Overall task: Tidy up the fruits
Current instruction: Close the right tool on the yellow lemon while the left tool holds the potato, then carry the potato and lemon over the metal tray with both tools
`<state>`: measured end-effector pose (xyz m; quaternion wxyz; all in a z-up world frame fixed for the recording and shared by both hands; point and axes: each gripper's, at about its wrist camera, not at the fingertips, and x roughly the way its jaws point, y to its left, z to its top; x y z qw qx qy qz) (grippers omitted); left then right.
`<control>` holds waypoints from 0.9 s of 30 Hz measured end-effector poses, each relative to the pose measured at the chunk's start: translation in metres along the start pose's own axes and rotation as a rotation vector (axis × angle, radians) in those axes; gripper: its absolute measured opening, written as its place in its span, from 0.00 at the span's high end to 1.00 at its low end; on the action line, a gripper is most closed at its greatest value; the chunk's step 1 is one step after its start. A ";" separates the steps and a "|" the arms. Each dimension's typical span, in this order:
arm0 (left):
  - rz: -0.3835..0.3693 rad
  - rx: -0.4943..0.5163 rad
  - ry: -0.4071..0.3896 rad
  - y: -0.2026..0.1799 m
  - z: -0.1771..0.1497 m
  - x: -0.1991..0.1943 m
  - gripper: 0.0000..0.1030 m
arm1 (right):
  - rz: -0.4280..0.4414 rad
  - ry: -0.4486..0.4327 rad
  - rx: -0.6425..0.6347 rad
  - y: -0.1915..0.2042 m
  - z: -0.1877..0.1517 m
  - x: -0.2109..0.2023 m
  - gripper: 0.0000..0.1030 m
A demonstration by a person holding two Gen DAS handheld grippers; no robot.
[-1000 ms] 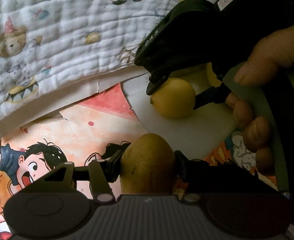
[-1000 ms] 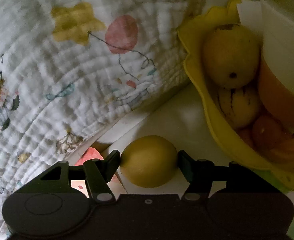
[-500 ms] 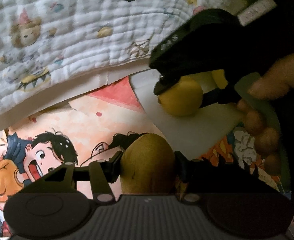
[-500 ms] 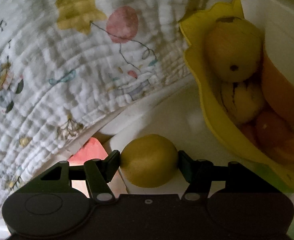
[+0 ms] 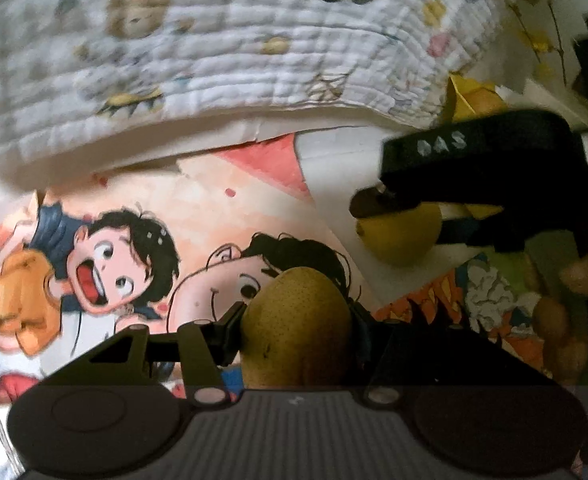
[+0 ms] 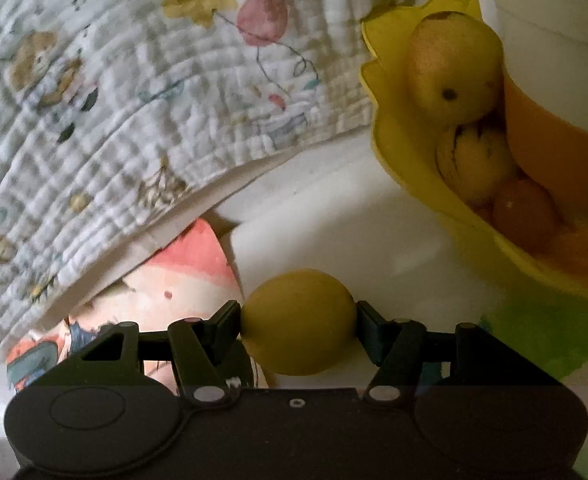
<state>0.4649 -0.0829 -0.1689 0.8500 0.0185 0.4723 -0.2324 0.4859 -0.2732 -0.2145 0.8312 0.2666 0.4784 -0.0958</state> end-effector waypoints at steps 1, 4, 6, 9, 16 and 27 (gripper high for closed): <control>-0.005 -0.018 -0.001 0.003 -0.003 -0.002 0.44 | 0.004 0.001 -0.003 -0.001 -0.006 -0.003 0.38; -0.008 -0.065 -0.002 0.013 -0.013 -0.011 0.44 | 0.012 0.004 -0.014 -0.006 -0.020 -0.012 0.38; -0.004 -0.085 -0.004 0.015 -0.014 -0.014 0.44 | 0.018 0.006 -0.034 -0.007 -0.029 -0.019 0.38; -0.002 -0.119 -0.018 0.017 -0.020 -0.025 0.44 | 0.029 0.006 -0.062 -0.009 -0.041 -0.030 0.38; 0.010 -0.169 -0.053 0.014 -0.030 -0.044 0.44 | 0.065 -0.010 -0.134 0.003 -0.053 -0.054 0.38; 0.031 -0.206 -0.088 -0.006 -0.049 -0.076 0.44 | 0.107 -0.002 -0.252 0.005 -0.066 -0.103 0.38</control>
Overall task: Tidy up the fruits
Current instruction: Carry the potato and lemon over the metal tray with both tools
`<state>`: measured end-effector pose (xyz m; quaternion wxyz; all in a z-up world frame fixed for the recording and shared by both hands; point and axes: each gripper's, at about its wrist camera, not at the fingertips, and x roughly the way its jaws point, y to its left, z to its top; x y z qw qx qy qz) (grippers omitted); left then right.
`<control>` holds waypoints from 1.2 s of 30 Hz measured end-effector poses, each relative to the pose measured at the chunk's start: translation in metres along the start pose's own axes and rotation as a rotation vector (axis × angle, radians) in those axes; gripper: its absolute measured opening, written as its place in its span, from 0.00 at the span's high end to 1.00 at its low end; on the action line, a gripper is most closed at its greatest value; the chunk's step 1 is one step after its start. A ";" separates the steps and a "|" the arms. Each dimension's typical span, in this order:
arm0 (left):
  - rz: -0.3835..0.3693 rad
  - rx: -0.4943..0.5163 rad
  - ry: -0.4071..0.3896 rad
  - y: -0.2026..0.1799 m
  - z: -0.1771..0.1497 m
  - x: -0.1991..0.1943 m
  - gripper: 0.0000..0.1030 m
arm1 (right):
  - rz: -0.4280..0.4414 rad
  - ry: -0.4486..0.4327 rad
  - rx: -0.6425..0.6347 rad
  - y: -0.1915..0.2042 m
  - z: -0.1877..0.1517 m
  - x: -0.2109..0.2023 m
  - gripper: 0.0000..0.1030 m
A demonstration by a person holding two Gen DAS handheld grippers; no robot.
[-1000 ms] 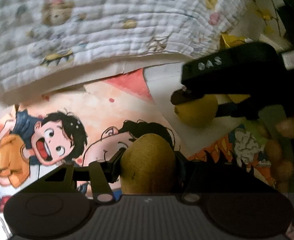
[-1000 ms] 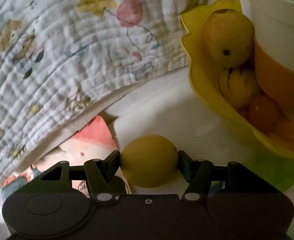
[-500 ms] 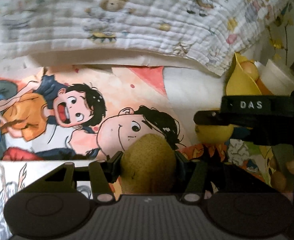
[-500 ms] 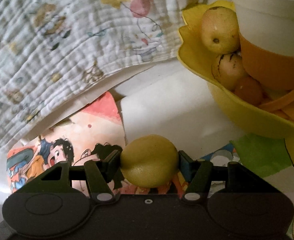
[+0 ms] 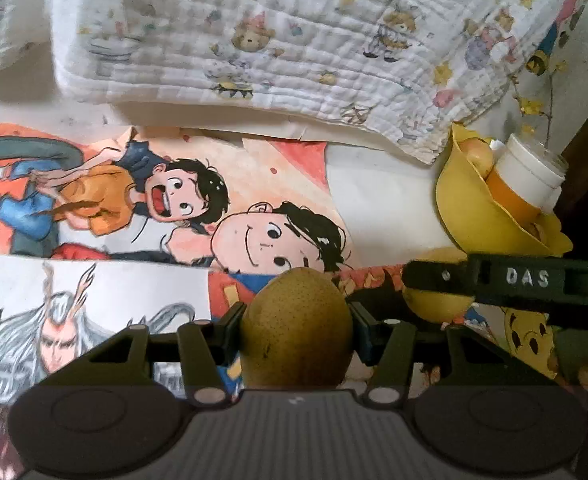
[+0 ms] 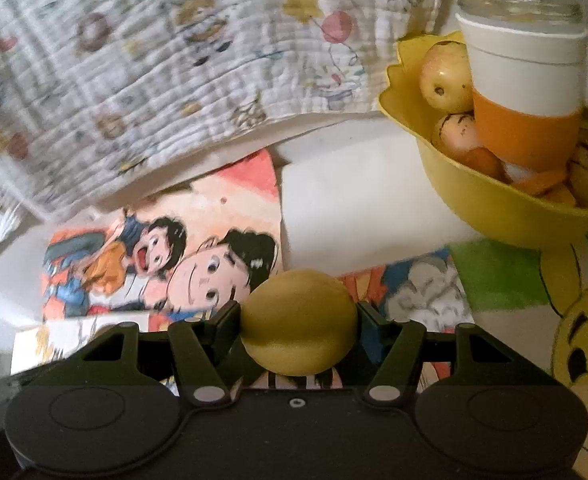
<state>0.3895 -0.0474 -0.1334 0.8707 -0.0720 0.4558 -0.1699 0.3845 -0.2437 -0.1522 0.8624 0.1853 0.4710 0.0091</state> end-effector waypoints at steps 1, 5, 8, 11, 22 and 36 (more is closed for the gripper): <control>0.003 -0.004 -0.003 -0.001 -0.003 -0.004 0.44 | 0.006 -0.001 -0.009 -0.004 -0.004 -0.017 0.38; 0.018 -0.013 -0.021 -0.002 -0.016 -0.022 0.44 | 0.022 0.000 -0.044 -0.005 -0.020 -0.034 0.38; 0.029 -0.027 -0.030 0.000 -0.026 -0.037 0.44 | 0.031 0.000 -0.060 -0.007 -0.035 -0.049 0.38; 0.039 -0.045 -0.033 0.001 -0.038 -0.051 0.44 | 0.041 0.001 -0.072 -0.008 -0.049 -0.063 0.38; 0.069 -0.121 -0.032 0.001 -0.094 -0.096 0.44 | 0.057 0.036 -0.133 -0.013 -0.100 -0.103 0.38; 0.096 -0.143 0.019 -0.004 -0.146 -0.115 0.44 | 0.062 0.088 -0.140 -0.016 -0.139 -0.120 0.38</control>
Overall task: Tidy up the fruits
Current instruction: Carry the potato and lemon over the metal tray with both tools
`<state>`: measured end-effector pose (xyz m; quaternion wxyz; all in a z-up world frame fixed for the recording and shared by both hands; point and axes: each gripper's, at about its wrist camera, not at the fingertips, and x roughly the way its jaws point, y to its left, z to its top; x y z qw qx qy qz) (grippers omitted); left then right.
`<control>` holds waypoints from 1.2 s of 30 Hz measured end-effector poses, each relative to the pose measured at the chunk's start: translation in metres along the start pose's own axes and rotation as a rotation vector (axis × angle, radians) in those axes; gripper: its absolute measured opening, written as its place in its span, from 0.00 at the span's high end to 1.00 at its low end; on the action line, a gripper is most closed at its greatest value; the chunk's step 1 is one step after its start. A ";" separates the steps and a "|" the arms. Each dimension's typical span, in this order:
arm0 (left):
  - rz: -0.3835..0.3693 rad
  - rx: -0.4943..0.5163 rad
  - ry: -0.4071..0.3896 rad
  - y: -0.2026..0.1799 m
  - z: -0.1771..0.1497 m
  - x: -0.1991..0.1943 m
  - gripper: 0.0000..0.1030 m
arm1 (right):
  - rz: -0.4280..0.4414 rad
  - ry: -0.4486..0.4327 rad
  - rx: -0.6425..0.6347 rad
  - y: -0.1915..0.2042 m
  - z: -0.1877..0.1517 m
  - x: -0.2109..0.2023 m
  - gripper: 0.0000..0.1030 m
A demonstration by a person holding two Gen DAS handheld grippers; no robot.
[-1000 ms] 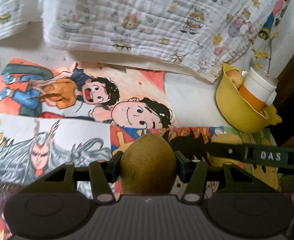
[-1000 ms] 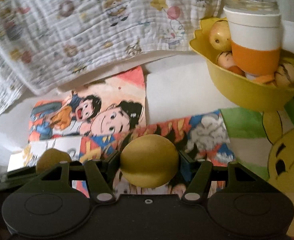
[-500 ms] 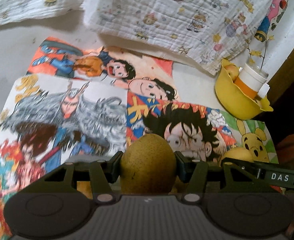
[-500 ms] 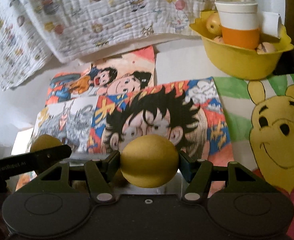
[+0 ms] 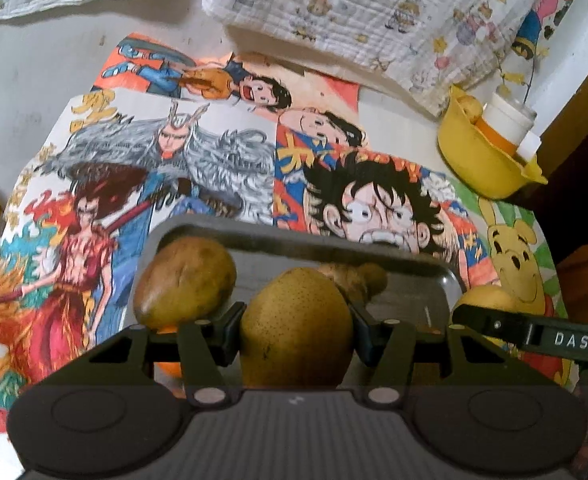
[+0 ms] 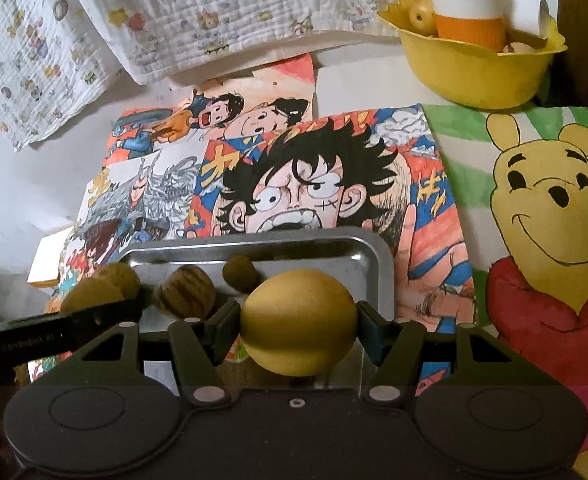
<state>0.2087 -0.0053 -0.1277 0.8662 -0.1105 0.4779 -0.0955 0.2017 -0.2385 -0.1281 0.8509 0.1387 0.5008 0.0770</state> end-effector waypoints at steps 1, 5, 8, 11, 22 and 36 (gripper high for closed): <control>0.002 0.001 0.005 -0.001 -0.003 0.000 0.44 | -0.001 -0.001 -0.003 0.000 -0.001 0.000 0.38; 0.009 0.004 0.021 -0.003 -0.009 0.002 0.44 | -0.001 -0.001 -0.003 0.000 -0.001 -0.001 0.38; 0.015 0.008 0.029 -0.005 -0.012 0.003 0.44 | 0.000 -0.002 -0.005 0.000 -0.001 -0.001 0.38; 0.021 0.010 0.035 -0.007 -0.014 0.004 0.44 | 0.001 -0.003 -0.012 0.001 -0.001 -0.001 0.38; 0.047 0.007 0.064 -0.010 -0.015 0.013 0.44 | 0.001 -0.001 -0.026 0.003 0.005 0.003 0.38; 0.083 -0.003 0.092 -0.006 -0.011 0.022 0.44 | -0.004 0.025 -0.038 0.009 0.018 0.021 0.38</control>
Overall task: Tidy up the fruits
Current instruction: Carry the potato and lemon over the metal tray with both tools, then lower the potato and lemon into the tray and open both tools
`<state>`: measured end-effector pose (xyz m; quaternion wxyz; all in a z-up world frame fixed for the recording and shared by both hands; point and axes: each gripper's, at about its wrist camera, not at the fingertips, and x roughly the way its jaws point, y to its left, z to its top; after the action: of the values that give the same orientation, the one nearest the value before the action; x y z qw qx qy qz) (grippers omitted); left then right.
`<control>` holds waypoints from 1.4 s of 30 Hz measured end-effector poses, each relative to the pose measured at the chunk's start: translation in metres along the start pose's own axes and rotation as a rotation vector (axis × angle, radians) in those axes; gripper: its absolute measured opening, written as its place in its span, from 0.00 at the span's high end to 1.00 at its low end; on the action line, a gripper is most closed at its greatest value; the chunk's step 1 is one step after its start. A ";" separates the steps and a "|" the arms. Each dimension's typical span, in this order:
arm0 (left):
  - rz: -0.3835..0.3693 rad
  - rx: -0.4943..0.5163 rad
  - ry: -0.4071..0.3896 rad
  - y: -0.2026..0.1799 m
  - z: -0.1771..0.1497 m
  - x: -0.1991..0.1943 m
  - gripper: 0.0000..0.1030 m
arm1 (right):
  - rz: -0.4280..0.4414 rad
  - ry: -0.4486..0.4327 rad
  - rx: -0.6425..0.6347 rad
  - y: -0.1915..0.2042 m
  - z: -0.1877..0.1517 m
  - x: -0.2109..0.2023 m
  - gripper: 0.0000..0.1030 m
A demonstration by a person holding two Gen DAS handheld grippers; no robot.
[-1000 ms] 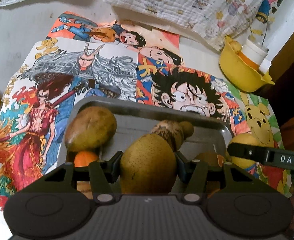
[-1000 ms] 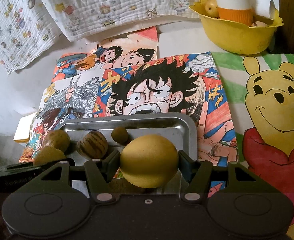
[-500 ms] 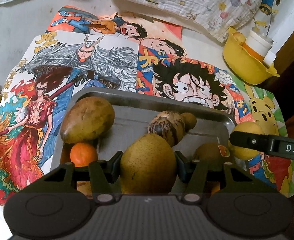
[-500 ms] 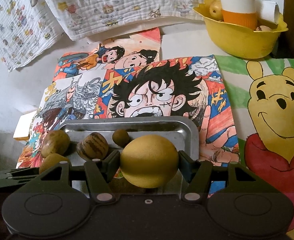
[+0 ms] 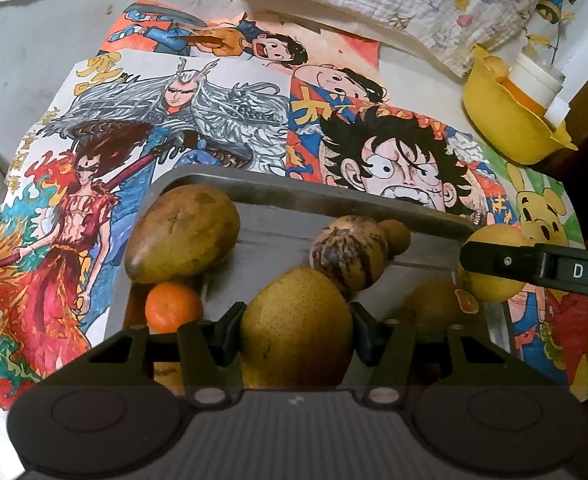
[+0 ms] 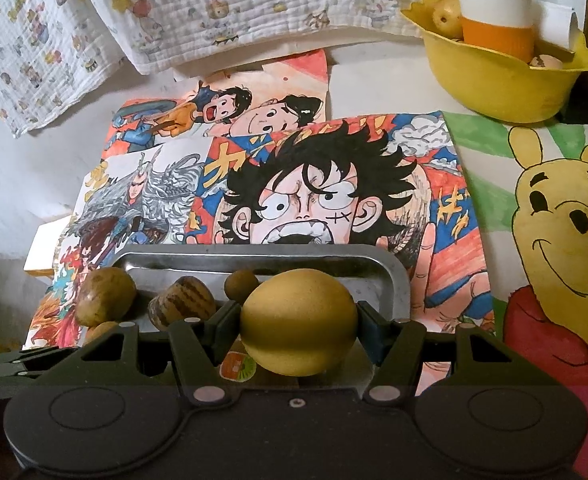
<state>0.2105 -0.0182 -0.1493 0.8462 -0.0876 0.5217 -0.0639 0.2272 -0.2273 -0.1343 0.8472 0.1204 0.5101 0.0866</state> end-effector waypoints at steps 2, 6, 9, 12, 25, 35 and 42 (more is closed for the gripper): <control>0.006 -0.004 0.001 0.001 0.001 0.001 0.44 | -0.001 0.005 0.002 0.000 0.001 0.002 0.38; 0.021 -0.015 0.008 0.002 0.005 0.004 0.44 | -0.004 0.017 0.004 0.001 0.004 0.007 0.38; 0.029 -0.019 0.015 0.002 0.006 0.006 0.43 | -0.008 0.026 0.009 0.001 0.005 0.011 0.38; 0.031 -0.020 0.024 0.003 0.007 0.009 0.44 | -0.014 0.035 0.016 0.000 0.006 0.015 0.38; 0.050 -0.039 0.041 0.007 0.011 0.015 0.43 | -0.033 0.060 0.021 -0.005 0.007 0.025 0.38; 0.071 -0.053 0.043 0.007 0.014 0.017 0.43 | -0.044 0.074 0.023 -0.007 0.005 0.029 0.38; 0.094 -0.047 0.058 0.007 0.015 0.020 0.43 | -0.052 0.079 0.031 -0.008 0.006 0.030 0.38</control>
<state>0.2335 -0.0140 -0.1614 0.8305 -0.0810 0.5509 -0.0142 0.2468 -0.2271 -0.1593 0.8263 0.1167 0.5476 0.0614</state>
